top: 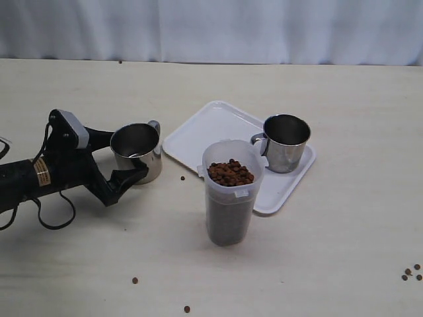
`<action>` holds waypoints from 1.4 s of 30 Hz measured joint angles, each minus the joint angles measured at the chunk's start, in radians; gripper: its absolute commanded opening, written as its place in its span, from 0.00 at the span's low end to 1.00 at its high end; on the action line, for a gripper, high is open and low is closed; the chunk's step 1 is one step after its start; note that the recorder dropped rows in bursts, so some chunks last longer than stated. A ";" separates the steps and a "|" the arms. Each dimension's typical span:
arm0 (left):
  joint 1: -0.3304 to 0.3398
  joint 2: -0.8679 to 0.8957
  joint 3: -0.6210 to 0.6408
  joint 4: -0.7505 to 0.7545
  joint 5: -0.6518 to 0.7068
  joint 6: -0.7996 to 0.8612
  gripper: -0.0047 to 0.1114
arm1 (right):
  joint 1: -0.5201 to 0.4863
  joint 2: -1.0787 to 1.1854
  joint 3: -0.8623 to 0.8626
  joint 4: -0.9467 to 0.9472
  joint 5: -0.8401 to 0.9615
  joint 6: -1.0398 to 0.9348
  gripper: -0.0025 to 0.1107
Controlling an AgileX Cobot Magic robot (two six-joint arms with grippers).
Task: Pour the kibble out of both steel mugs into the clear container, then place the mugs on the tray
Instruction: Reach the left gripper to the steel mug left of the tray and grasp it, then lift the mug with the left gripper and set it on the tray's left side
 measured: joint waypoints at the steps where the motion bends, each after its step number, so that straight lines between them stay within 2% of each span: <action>1: 0.000 0.005 0.000 0.000 -0.014 0.000 0.82 | 0.000 0.000 0.000 0.000 0.000 0.000 0.06; 15: 0.000 0.013 -0.005 0.034 -0.064 -0.002 0.82 | 0.000 0.000 0.000 0.000 0.000 0.000 0.06; 28: 0.000 0.071 -0.061 0.047 -0.091 -0.056 0.80 | 0.000 0.000 0.000 0.000 0.000 0.000 0.06; 29: 0.000 0.071 -0.061 0.047 -0.093 -0.056 0.78 | 0.000 0.000 0.000 0.000 0.000 0.000 0.06; 32: 0.000 0.071 -0.061 0.047 -0.097 -0.056 0.64 | 0.000 0.000 0.000 0.000 0.000 0.000 0.06; 40: 0.000 0.071 -0.061 0.047 -0.101 -0.056 0.14 | 0.000 0.000 0.000 0.000 0.000 0.000 0.06; 41: 0.000 0.071 -0.061 0.047 -0.101 -0.056 0.04 | 0.000 0.000 0.000 0.000 0.000 0.000 0.06; 42: 0.000 0.071 -0.061 0.040 -0.101 -0.056 0.04 | 0.000 0.000 0.000 0.000 0.000 0.000 0.06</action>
